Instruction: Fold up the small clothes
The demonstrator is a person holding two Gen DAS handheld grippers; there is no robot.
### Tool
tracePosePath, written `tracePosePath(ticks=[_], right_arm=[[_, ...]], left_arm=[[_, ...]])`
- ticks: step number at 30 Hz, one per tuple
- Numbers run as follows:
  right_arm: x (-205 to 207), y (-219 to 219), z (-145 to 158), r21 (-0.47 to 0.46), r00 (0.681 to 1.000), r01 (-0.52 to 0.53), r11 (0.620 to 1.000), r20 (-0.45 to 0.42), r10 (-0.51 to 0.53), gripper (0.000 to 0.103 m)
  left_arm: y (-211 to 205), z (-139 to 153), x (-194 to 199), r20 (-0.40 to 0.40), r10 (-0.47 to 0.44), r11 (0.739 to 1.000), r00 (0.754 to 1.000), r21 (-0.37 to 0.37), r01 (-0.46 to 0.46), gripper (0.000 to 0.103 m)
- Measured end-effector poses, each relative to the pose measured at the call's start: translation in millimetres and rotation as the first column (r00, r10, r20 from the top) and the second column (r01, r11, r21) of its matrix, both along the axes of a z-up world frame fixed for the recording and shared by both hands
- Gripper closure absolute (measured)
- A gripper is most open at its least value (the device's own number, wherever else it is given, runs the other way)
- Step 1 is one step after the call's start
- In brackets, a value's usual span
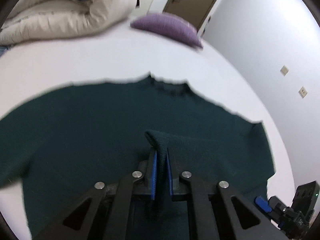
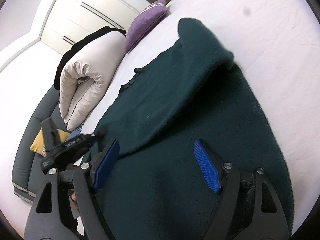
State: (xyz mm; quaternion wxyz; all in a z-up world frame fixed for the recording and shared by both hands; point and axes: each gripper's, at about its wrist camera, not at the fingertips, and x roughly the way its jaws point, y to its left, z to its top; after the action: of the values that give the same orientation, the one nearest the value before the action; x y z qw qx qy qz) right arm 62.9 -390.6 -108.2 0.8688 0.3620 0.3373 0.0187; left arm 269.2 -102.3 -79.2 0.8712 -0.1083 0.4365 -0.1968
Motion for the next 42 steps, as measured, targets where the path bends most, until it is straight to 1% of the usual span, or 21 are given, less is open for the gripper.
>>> tracePosePath(ticks=[2,5,10,13,16,17,18,19,20,21,23,26,28,29,30,31,32,34,36,39,42], right_arm=[[5,-3,3,0.018,1.000,0.016,1.000,0.009,-0.016,0.028],[12,-20,4,0.072,0.999,0.050,0.996,0.003,-0.050,0.028],[43,-38,0,0.165,0.998,0.058,0.985,-0.020,-0.056,0.027],[53,-55,1,0.186,0.995,0.104,0.977,-0.020,-0.102,0.028],[44,-74,7,0.185,0.983,0.179,0.966,0.001,-0.182,0.036],[39,-83,6,0.179,0.975,0.220,0.959,0.003,-0.224,0.039],[33,-91,4,0.195,0.967,0.249,0.949,0.006,-0.255,0.044],[29,-99,-3,0.245,0.963,0.259,0.934,0.004,-0.268,0.055],[26,-104,-8,0.264,0.962,0.264,0.928,0.001,-0.274,0.065],[25,-107,-11,0.263,0.962,0.263,0.928,-0.003,-0.272,0.066],[23,-104,-9,0.236,0.967,0.248,0.940,-0.007,-0.254,0.066],[25,-97,2,0.190,0.983,0.178,0.965,-0.066,-0.169,0.064],[26,-92,22,0.093,0.986,0.154,0.984,-0.082,-0.147,0.062],[28,-91,31,0.039,0.986,0.151,0.988,-0.076,-0.148,0.061],[31,-93,46,-0.042,0.985,0.160,0.986,-0.064,-0.162,0.059],[38,-93,54,-0.080,0.984,0.168,0.982,-0.050,-0.173,0.055],[45,-94,62,-0.110,0.982,0.181,0.977,-0.034,-0.186,0.051],[72,-103,71,-0.173,0.982,0.180,0.968,-0.026,-0.188,0.050],[104,-109,69,-0.244,0.982,0.157,0.957,-0.066,-0.178,0.050],[151,-113,51,-0.278,0.975,0.128,0.952,-0.141,-0.172,0.050],[175,-121,33,-0.336,0.968,0.120,0.934,-0.168,-0.185,0.054]], left_arm=[[10,10,5,0.044,0.026,0.999,0.999,-0.023,-0.025,0.093],[24,9,19,0.071,0.067,0.996,0.995,-0.055,-0.063,0.093],[28,-22,36,0.035,0.105,0.994,0.994,-0.049,-0.103,0.093],[30,-30,36,0.041,0.115,0.993,0.993,-0.044,-0.113,0.093],[40,-32,36,0.057,0.157,0.986,0.986,-0.067,-0.153,0.093],[43,-32,35,0.069,0.175,0.983,0.982,-0.076,-0.169,0.096],[46,-31,35,0.080,0.194,0.979,0.978,-0.074,-0.188,0.100],[49,-32,35,0.089,0.213,0.976,0.973,-0.068,-0.208,0.101],[50,-35,36,0.084,0.217,0.975,0.973,-0.068,-0.211,0.101],[50,-39,38,0.068,0.213,0.976,0.975,-0.065,-0.209,0.101],[47,-48,39,0.043,0.199,0.979,0.979,-0.042,-0.197,0.101],[46,-49,37,0.046,0.185,0.982,0.982,-0.042,-0.183,0.102],[45,-49,38,0.046,0.174,0.984,0.984,-0.039,-0.173,0.102],[45,-50,37,0.045,0.176,0.984,0.983,-0.033,-0.174,0.097],[44,-50,38,0.041,0.175,0.984,0.984,-0.029,-0.174,0.093],[43,-51,38,0.039,0.167,0.986,0.985,-0.030,-0.166,0.088],[41,-51,37,0.041,0.162,0.987,0.986,-0.024,-0.161,0.085],[36,-52,36,0.043,0.149,0.989,0.988,0.004,-0.150,0.082],[32,-53,32,0.049,0.145,0.989,0.988,0.032,-0.146,0.082],[29,-58,32,0.049,0.148,0.987,0.988,0.057,-0.151,0.082],[27,-59,32,0.058,0.151,0.985,0.987,0.075,-0.155,0.082]])
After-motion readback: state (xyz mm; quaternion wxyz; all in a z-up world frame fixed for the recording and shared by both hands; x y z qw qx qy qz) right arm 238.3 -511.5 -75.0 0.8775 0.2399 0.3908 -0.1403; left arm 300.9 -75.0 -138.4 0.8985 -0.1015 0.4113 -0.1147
